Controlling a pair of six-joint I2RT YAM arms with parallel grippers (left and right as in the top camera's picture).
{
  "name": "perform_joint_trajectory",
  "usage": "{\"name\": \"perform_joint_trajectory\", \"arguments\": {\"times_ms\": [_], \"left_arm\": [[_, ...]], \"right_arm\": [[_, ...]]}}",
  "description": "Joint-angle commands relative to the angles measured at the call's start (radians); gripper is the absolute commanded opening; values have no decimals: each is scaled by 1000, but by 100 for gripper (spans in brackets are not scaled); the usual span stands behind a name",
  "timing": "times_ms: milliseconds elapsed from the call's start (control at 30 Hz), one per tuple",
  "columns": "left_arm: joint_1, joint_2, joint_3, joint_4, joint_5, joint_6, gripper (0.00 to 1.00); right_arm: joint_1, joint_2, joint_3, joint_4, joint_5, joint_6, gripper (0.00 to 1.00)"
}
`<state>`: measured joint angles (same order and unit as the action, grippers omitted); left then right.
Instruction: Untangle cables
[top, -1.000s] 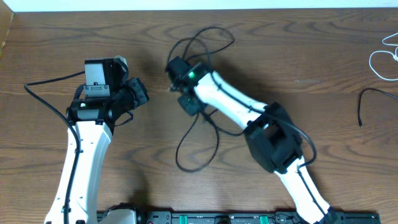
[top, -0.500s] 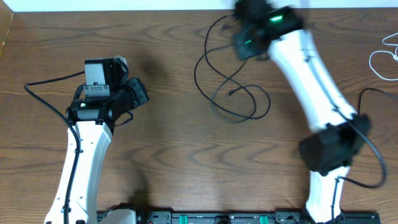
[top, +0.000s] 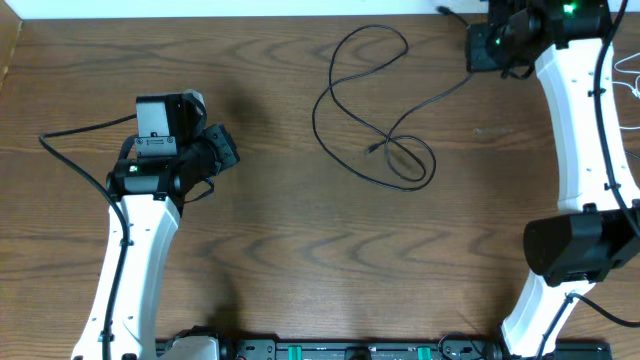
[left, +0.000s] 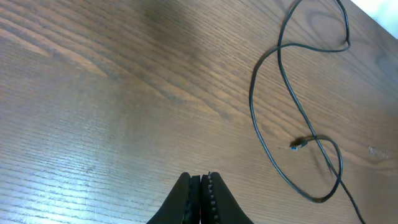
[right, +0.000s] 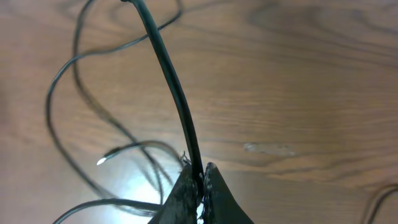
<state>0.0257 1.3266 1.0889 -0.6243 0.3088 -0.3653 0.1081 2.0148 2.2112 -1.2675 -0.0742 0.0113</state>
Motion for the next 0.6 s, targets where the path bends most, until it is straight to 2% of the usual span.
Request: {"name": "perform_joint_trajectory", "arguments": {"times_ms": [0,233,400,567], "left_arm": [[5,0,11,0,-14,13,8],[5,0,11,0,-14,13,8],[5,0,11,0,-14,13,8],[5,0,11,0,-14,13,8]], "right_arm": [[53,27,5,-24,-68,-81,1],[169,144,-40,-119,-56,-114,3],[249,214,-123,-117,-36,-151,10],[301,246,-211,-34,5,-146,20]]}}
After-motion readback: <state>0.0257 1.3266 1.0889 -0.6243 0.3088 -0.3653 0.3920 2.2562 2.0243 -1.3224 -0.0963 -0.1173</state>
